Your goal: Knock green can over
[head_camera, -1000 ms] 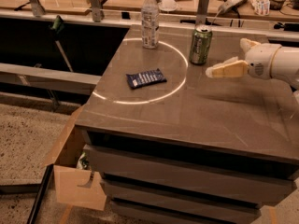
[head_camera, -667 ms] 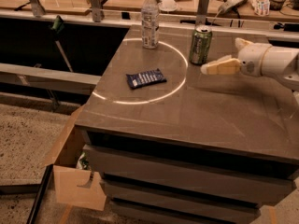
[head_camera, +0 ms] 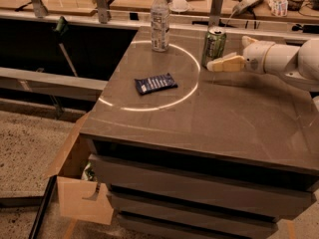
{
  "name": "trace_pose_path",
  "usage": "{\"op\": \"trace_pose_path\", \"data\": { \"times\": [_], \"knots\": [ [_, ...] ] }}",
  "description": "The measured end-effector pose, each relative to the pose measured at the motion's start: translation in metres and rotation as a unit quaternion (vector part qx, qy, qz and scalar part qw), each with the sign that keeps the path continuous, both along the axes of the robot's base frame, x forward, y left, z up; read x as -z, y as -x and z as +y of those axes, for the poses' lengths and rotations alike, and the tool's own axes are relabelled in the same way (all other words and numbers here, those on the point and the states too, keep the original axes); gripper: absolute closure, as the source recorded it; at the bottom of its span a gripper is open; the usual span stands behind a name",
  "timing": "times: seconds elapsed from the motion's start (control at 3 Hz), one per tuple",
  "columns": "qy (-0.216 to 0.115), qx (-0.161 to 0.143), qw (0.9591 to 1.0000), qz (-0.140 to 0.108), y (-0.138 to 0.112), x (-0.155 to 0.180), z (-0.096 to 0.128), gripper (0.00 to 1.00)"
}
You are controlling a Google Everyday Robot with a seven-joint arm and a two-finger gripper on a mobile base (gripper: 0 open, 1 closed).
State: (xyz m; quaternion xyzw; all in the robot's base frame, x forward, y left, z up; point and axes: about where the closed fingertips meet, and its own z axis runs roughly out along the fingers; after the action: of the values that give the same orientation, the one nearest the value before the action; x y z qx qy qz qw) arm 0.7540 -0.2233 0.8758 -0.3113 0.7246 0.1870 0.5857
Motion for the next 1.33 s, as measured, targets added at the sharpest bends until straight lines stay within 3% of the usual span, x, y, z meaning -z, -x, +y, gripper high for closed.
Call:
{"op": "trace_pose_path", "data": {
  "times": [0.33, 0.67, 1.0, 1.33],
  "knots": [
    [-0.011, -0.048, 0.9988, -0.005, -0.014, 0.001, 0.032, 0.24],
    [-0.018, -0.072, 0.9972, -0.008, -0.017, 0.0, 0.046, 0.49],
    [-0.006, -0.116, 0.9923, -0.044, -0.007, -0.015, 0.054, 0.71],
    [0.038, -0.173, 0.977, -0.119, 0.023, -0.05, 0.067, 0.94]
  ]
}}
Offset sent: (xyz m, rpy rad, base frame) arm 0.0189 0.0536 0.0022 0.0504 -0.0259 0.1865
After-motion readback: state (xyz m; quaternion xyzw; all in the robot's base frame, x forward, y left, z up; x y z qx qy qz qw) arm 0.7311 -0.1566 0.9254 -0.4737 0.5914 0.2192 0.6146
